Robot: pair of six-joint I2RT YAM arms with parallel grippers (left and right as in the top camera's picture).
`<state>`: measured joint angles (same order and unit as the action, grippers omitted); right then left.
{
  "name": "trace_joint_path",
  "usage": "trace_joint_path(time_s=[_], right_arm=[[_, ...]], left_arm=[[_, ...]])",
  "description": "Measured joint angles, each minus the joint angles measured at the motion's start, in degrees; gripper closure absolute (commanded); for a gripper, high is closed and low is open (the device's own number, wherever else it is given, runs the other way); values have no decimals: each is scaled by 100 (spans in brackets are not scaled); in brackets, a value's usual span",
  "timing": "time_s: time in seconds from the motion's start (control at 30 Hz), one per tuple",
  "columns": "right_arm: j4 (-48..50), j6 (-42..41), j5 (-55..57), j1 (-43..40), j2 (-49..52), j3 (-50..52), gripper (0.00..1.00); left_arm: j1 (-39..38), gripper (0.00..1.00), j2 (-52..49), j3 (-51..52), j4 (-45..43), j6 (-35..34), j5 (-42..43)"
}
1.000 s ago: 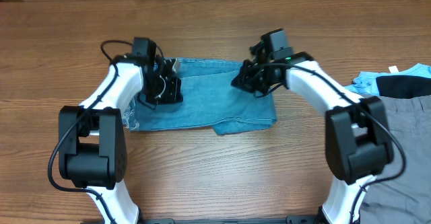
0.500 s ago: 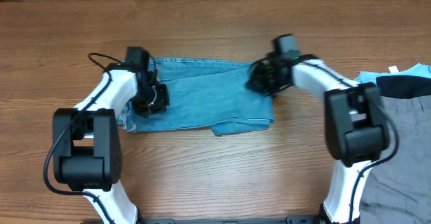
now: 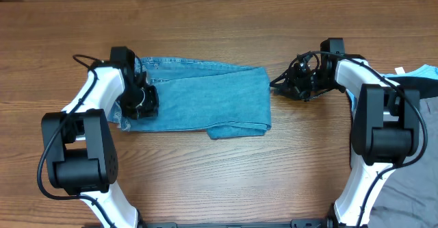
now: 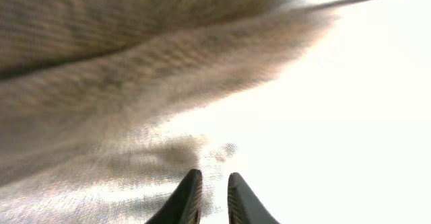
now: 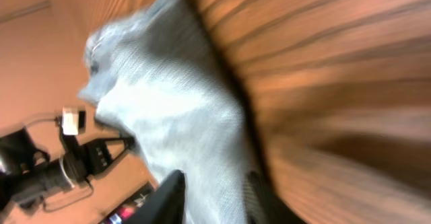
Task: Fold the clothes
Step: 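Move the left and right grippers to the two ends of the jeans, then grasp the left end of the jeans with the left gripper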
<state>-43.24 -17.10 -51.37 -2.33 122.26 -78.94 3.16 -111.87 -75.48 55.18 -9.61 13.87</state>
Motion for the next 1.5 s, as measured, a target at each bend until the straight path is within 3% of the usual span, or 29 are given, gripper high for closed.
trace_joint_path(time_s=[0.27, 0.43, 0.5, 0.6, 0.7, 0.83, 1.0, 1.27, 1.5], right_arm=[[-369, 785, -254, -4, -350, 0, 49], [-745, 1174, -264, -17, -435, 2, 50], [-922, 1270, -214, -20, -601, 4, 50], [-1134, 1390, -57, 9, -1038, 9, 50], [-1196, 1447, 114, 107, -1556, 9, 49], [-1193, 1473, 275, 417, -2085, 9, 42], [-1193, 1502, 361, 839, -2179, 9, 41], [-1362, 1504, 385, 1032, -2179, 9, 40], [-1434, 1504, 404, 1029, -2179, 9, 40]], left_arm=[[15, 66, -33, -1652, 1403, 350, 44], [236, 55, -33, -2671, 2028, 426, 44], [417, 44, -33, -2988, 2247, 444, 46], [758, 17, -33, -3246, 2439, 533, 42], [1174, 0, -33, -3272, 2518, 564, 42], [1709, 0, -35, -3209, 2490, 833, 201], [2063, 0, -35, -2861, 2297, 1668, 800], [2072, 0, -55, -1569, 1005, 2468, 1309], [2068, 0, -76, -706, 118, 2653, 1414]])
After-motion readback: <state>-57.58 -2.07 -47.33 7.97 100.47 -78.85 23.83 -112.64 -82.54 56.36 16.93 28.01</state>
